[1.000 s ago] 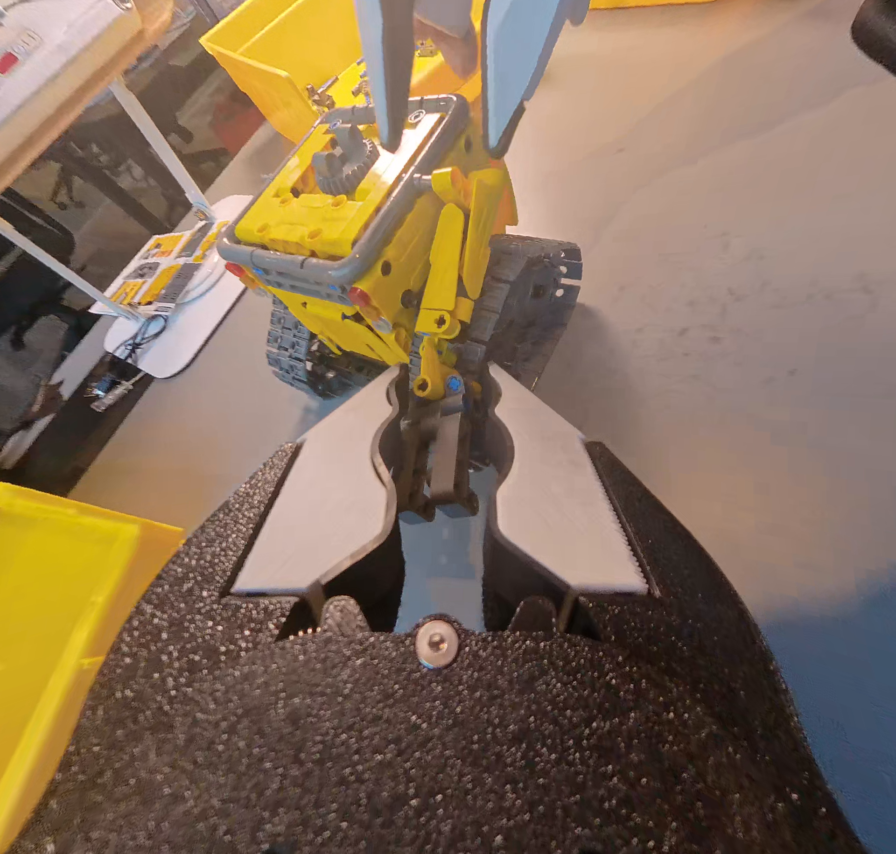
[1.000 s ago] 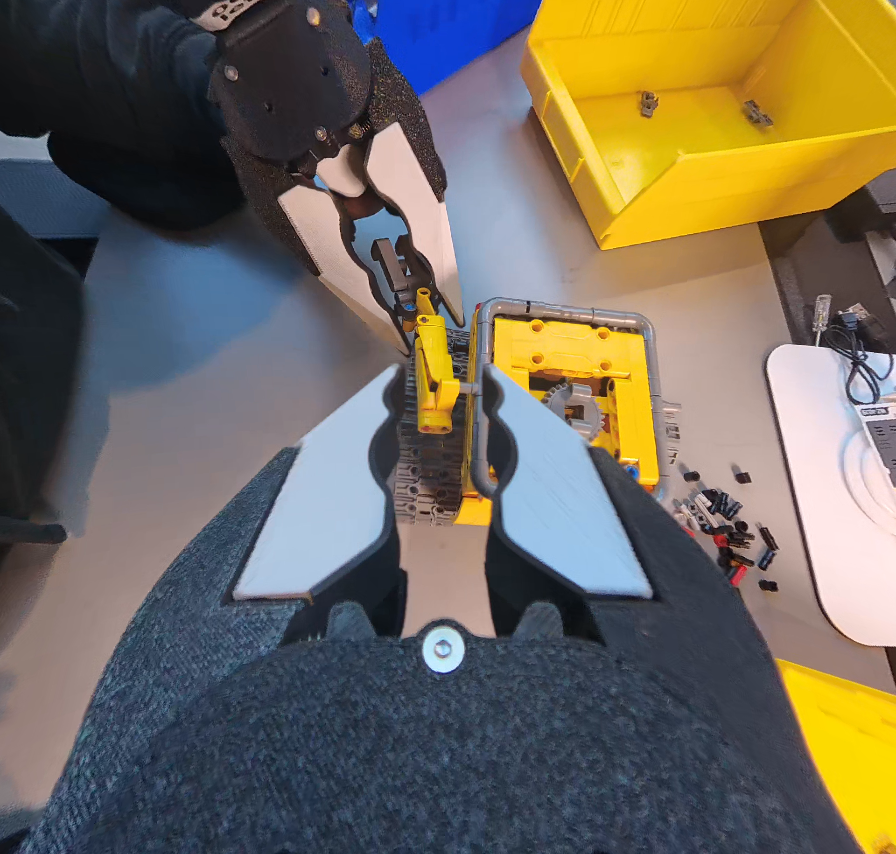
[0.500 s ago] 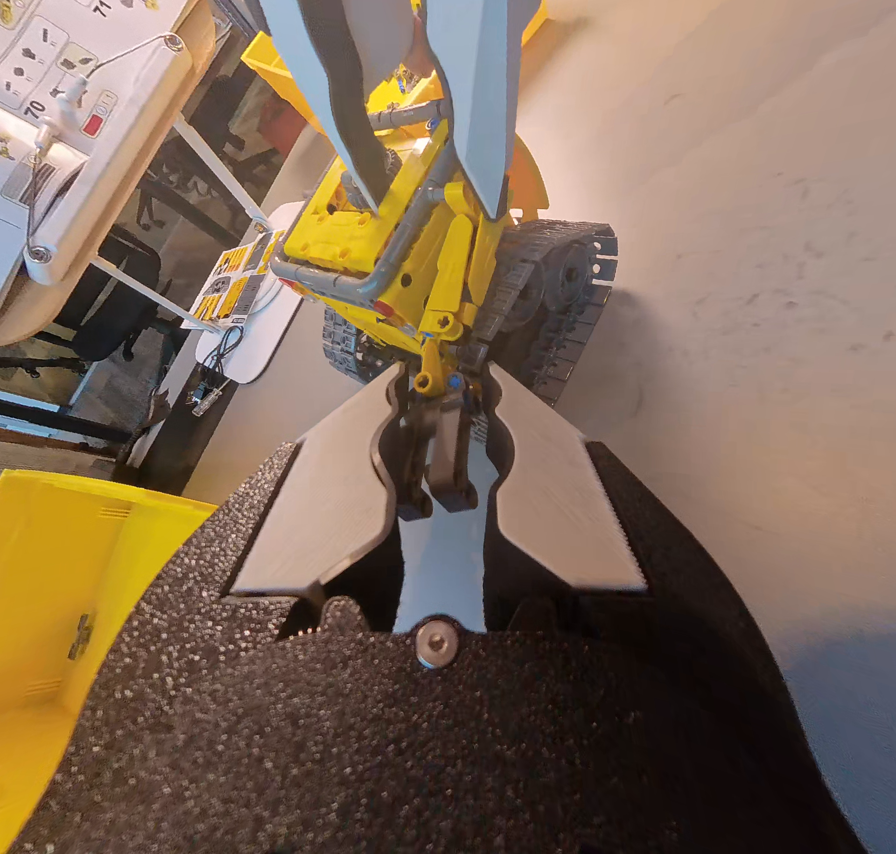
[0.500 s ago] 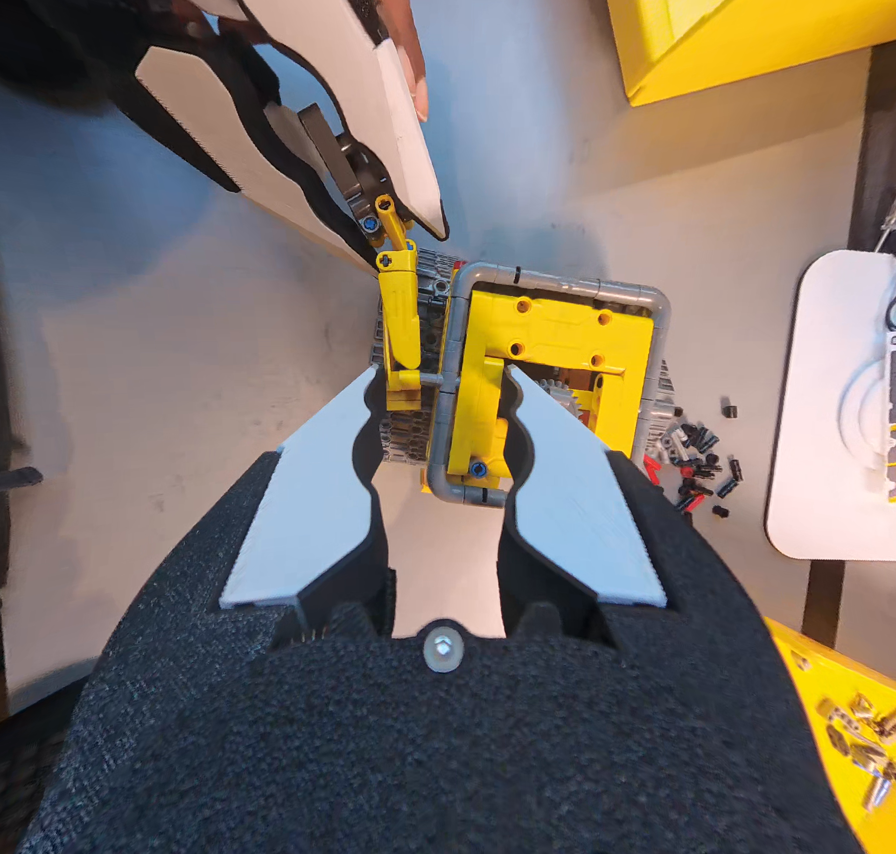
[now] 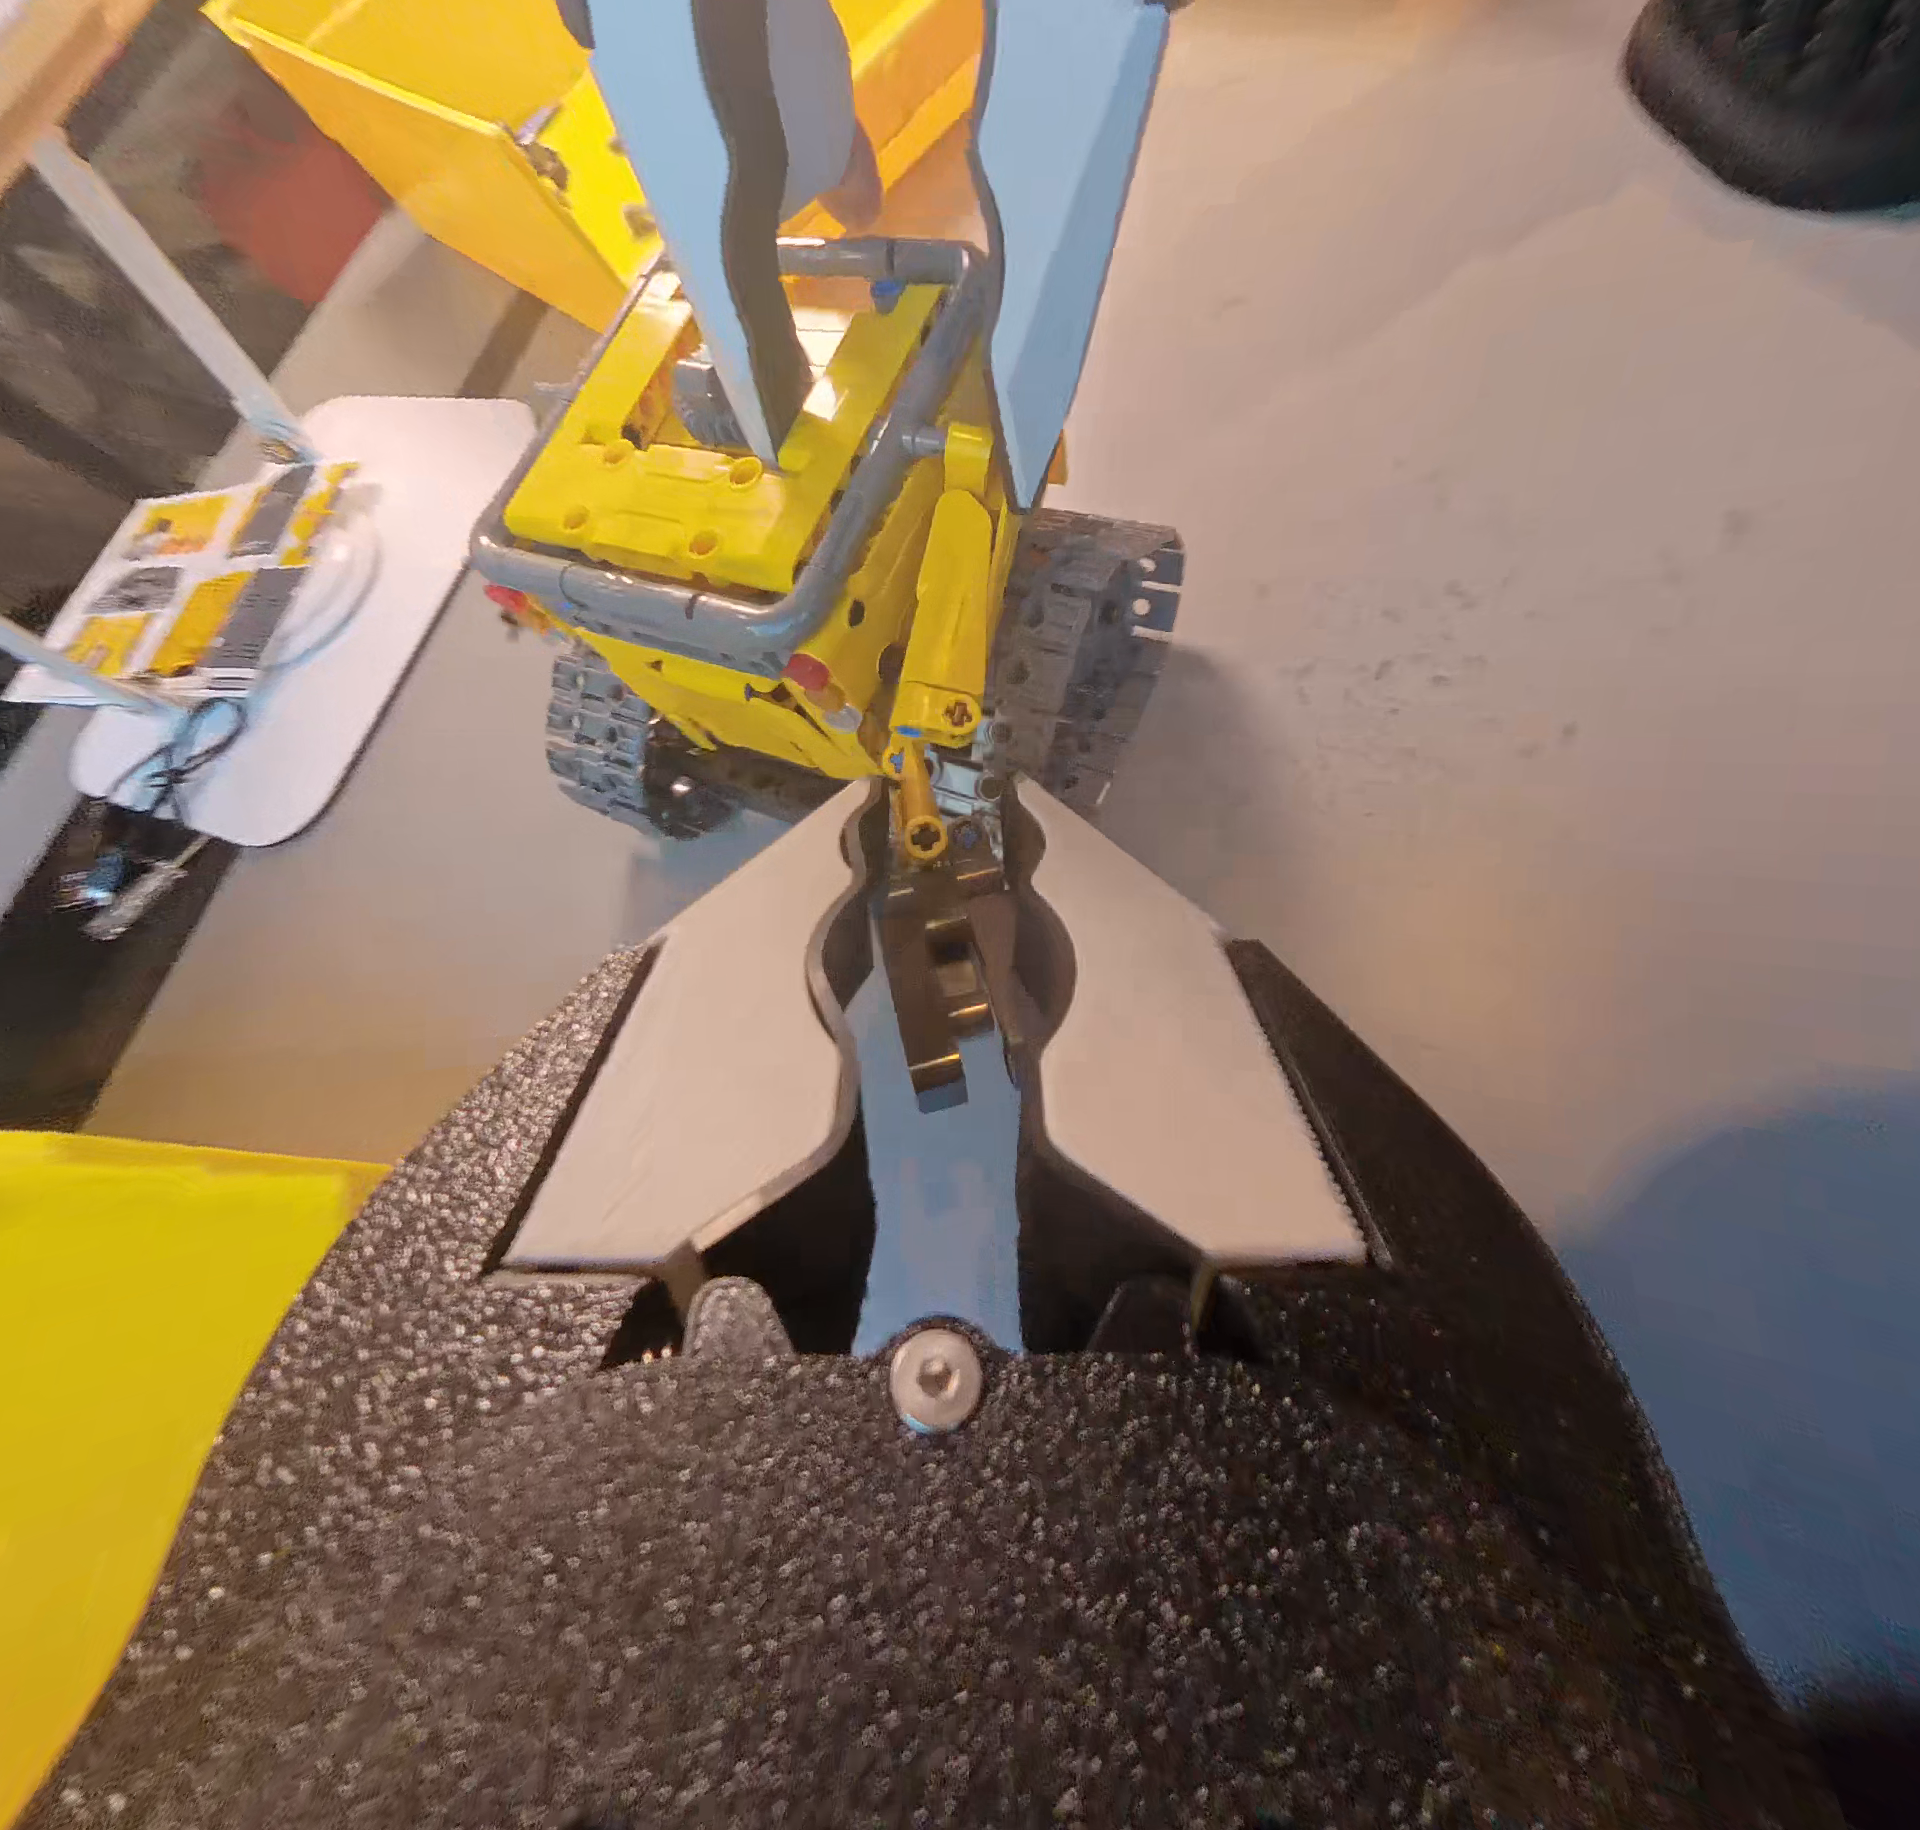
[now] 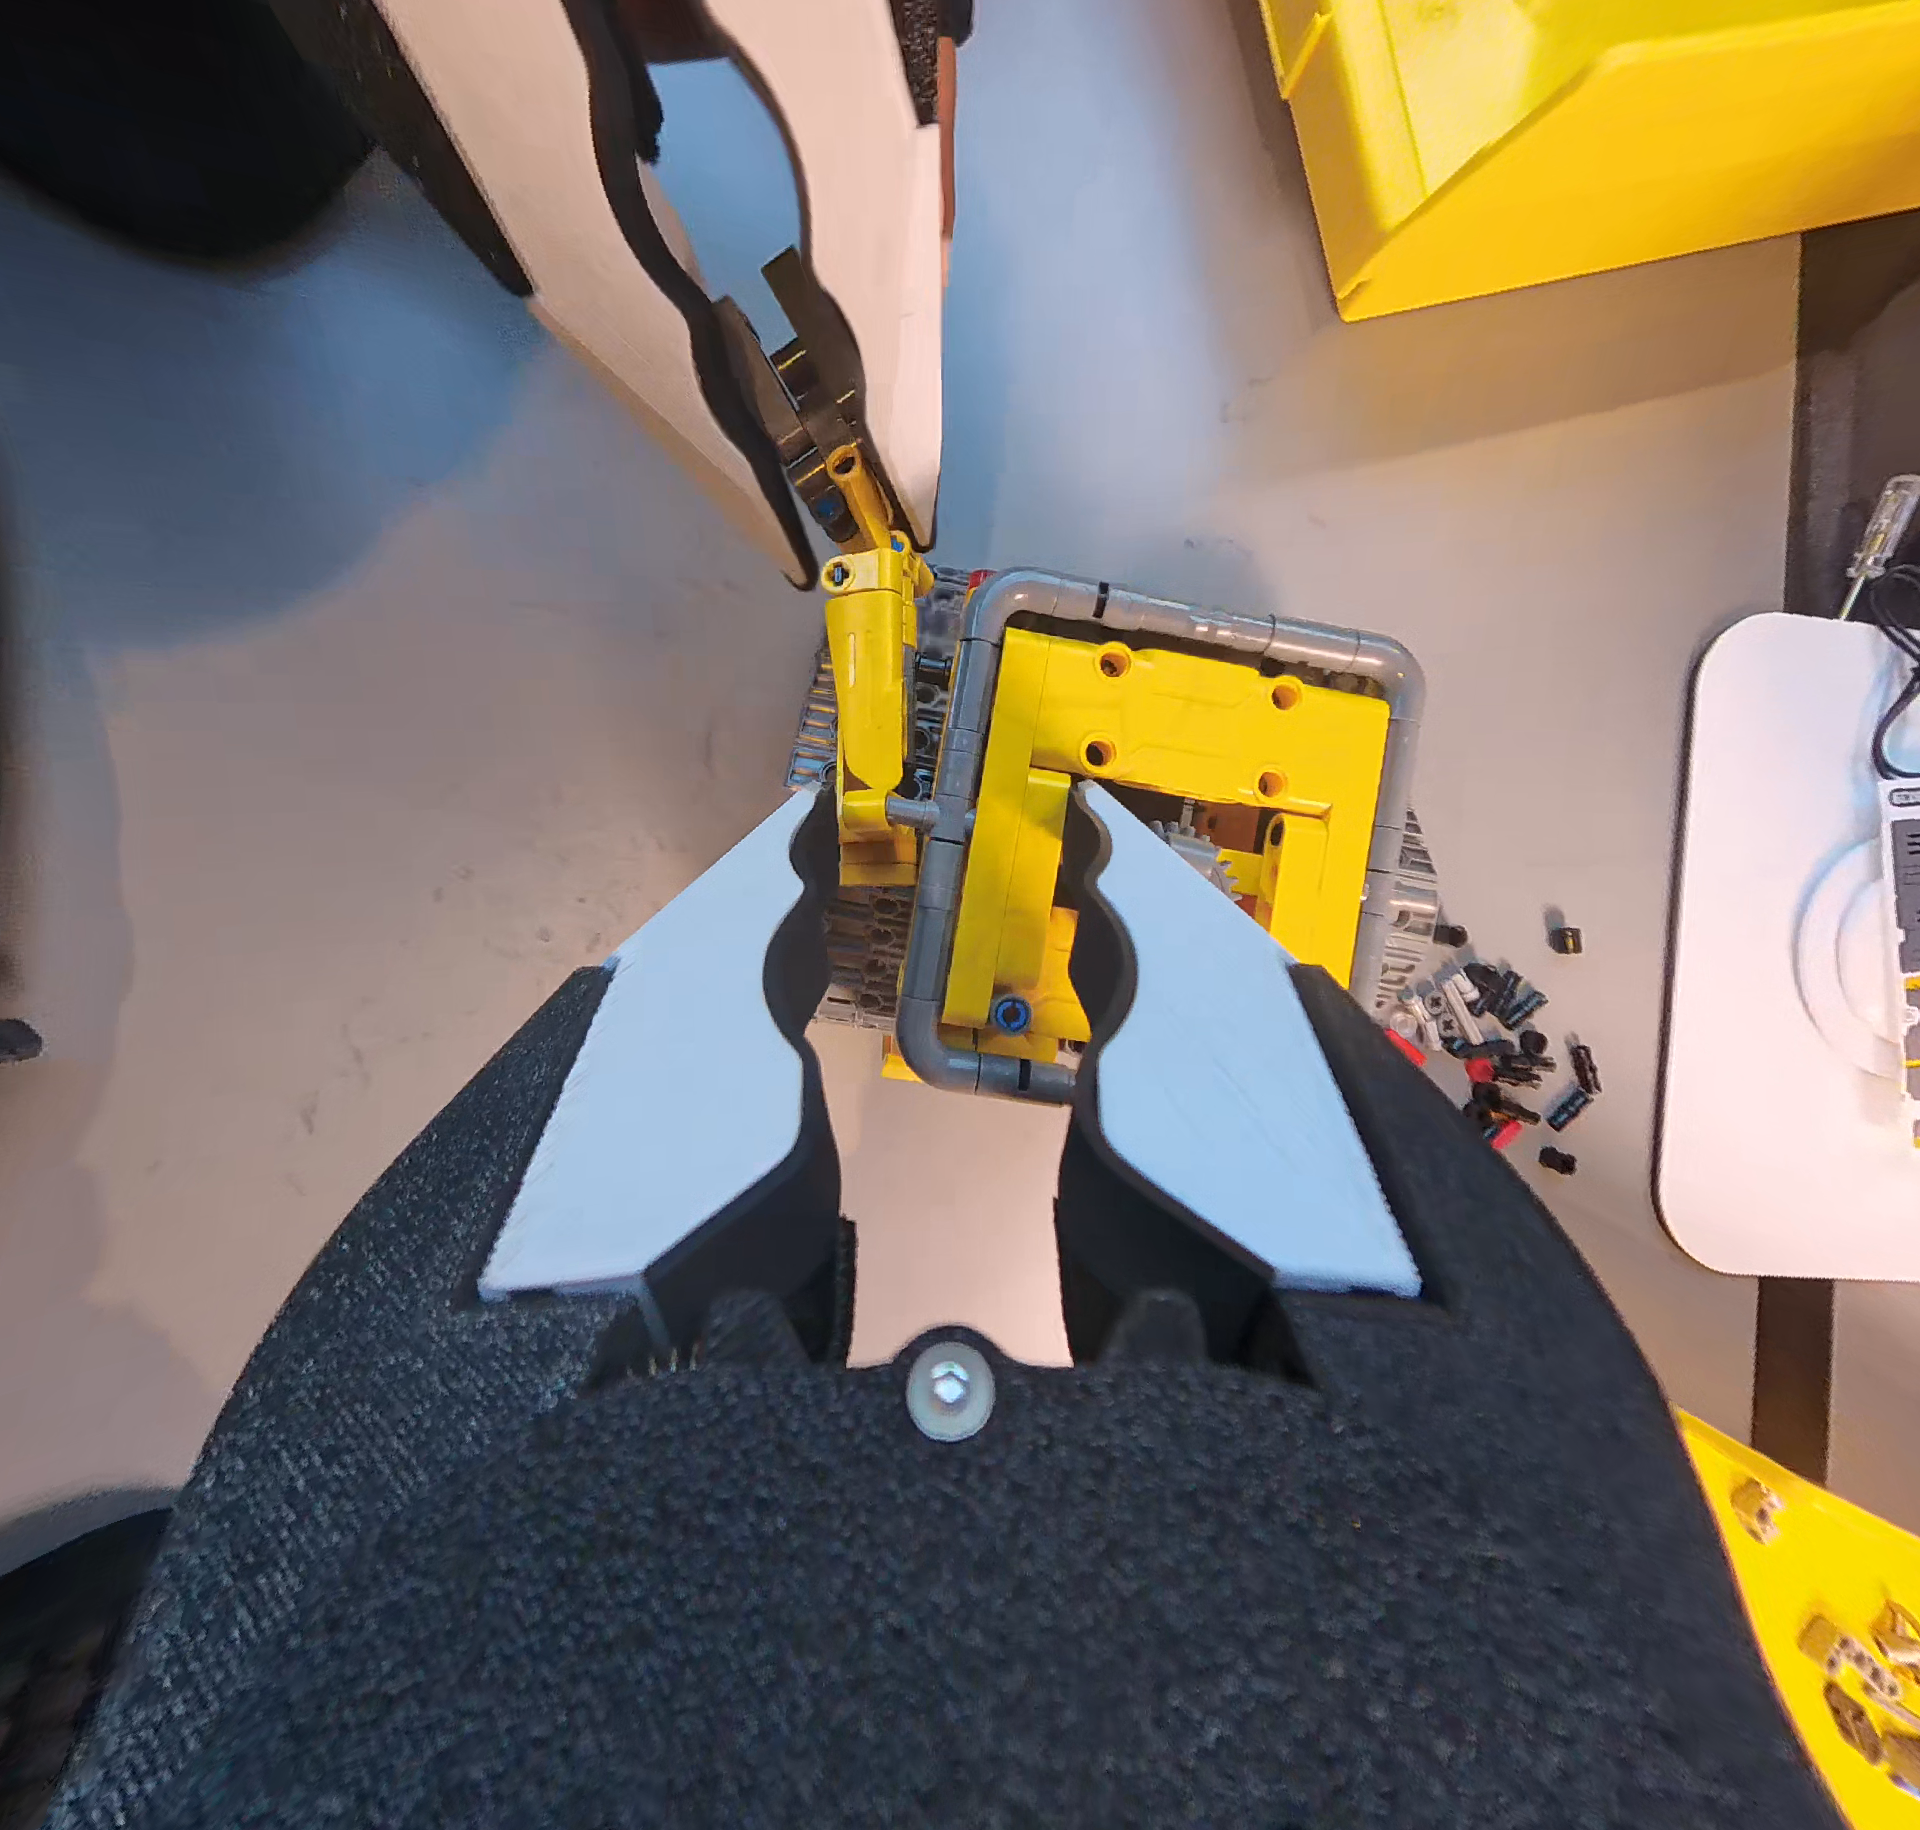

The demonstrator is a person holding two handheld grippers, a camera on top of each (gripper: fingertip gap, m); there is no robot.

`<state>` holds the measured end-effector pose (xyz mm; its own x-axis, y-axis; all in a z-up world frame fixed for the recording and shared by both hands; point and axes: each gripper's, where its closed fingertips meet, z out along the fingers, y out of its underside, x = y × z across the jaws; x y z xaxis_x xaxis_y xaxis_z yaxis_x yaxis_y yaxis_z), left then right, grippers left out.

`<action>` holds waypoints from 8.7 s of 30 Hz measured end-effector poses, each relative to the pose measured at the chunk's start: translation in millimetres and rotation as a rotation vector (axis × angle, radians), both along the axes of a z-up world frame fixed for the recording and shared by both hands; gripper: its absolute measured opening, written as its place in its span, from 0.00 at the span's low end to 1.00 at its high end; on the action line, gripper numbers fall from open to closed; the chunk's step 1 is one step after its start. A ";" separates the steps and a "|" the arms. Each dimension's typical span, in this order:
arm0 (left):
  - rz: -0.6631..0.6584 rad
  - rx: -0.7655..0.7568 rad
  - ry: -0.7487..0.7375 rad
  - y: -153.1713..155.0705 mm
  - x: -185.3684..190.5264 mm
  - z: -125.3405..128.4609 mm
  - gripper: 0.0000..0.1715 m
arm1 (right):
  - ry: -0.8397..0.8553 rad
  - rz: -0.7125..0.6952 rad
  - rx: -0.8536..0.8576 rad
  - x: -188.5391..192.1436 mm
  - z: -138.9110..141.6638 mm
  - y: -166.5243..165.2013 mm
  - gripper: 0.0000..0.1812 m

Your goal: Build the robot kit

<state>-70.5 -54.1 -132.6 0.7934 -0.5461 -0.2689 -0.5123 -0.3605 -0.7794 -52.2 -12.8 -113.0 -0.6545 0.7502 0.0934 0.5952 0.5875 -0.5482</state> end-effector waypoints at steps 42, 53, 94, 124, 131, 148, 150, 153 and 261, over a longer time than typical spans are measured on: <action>0.127 0.132 -0.194 -22.8 33.6 16.3 0.08 | -0.023 0.138 -0.100 38.2 3.6 -25.2 0.26; 0.113 0.060 -0.246 -26.4 43.5 14.2 0.08 | -0.055 0.153 -0.175 40.7 5.8 -24.4 0.25; 0.265 0.126 -0.287 -21.9 61.8 18.4 0.03 | -0.088 0.305 -0.224 57.9 7.7 -17.3 0.23; 0.308 0.179 -0.211 -22.2 65.8 19.8 0.03 | -0.007 0.357 -0.218 56.2 6.2 -17.5 0.19; 0.297 0.248 -0.093 -20.0 59.6 18.1 0.03 | 0.021 0.347 -0.198 56.2 5.9 -18.7 0.18; 0.156 0.030 -0.248 -41.0 52.1 3.2 0.26 | 0.223 0.181 -0.132 73.7 25.3 -3.0 0.32; 0.120 0.017 -0.196 -41.7 50.0 -2.9 0.16 | 0.272 0.134 -0.088 73.1 16.8 1.2 0.31; 0.048 -0.001 -0.185 -42.4 48.9 3.0 0.16 | 0.317 0.084 -0.063 69.9 8.5 1.8 0.24; -0.003 0.271 -0.521 -33.4 13.0 26.2 0.17 | 0.722 -0.200 0.098 85.2 -42.2 16.6 0.27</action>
